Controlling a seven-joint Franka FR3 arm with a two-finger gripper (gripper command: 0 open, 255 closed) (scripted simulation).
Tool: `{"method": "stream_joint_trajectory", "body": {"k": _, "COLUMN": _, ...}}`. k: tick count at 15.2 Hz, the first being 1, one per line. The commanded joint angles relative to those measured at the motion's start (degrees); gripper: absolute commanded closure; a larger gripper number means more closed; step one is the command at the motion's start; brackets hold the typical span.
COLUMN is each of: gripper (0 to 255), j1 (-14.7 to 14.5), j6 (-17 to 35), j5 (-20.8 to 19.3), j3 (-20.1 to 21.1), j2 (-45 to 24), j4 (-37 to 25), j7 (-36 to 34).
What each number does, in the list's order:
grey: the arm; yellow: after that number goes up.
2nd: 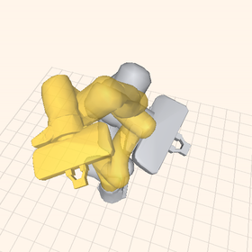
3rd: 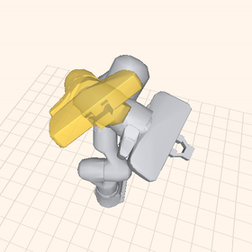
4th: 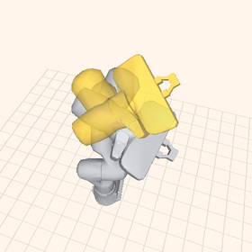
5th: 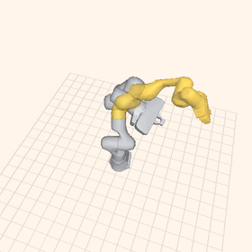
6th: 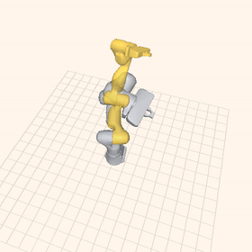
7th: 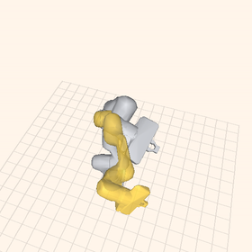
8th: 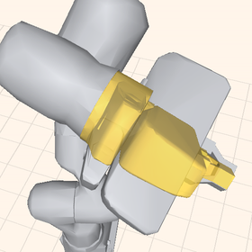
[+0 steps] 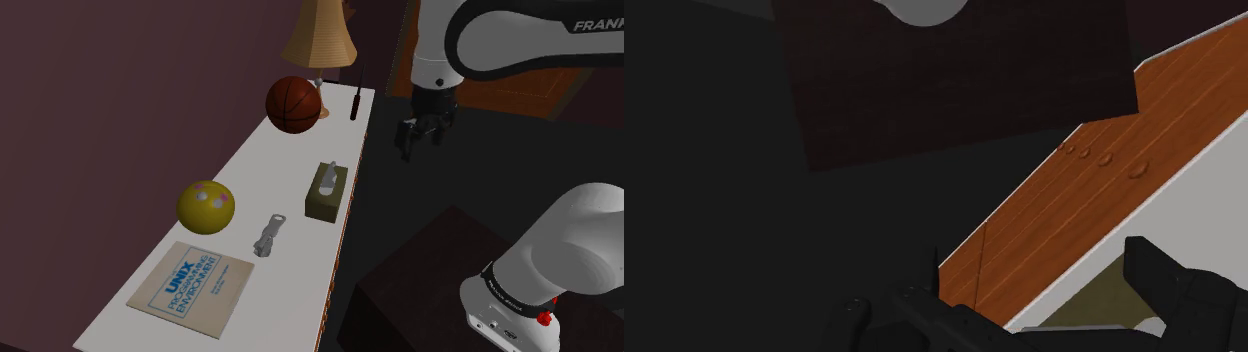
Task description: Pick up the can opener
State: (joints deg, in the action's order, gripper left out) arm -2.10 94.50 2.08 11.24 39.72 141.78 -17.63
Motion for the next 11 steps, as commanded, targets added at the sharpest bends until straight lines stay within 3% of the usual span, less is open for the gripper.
{"method": "stream_joint_trajectory", "body": {"k": 1, "gripper": 0, "j1": -0.37, "j6": 2.8, "j5": 2.16, "j3": 2.22, "j2": -1.82, "j4": 0.84, "j7": -3.96}}
{"method": "stream_joint_trajectory", "body": {"k": 11, "gripper": 0, "j1": -0.71, "j6": 17.72, "j5": 8.6, "j3": 12.85, "j2": -17.12, "j4": -1.13, "j7": -22.07}}
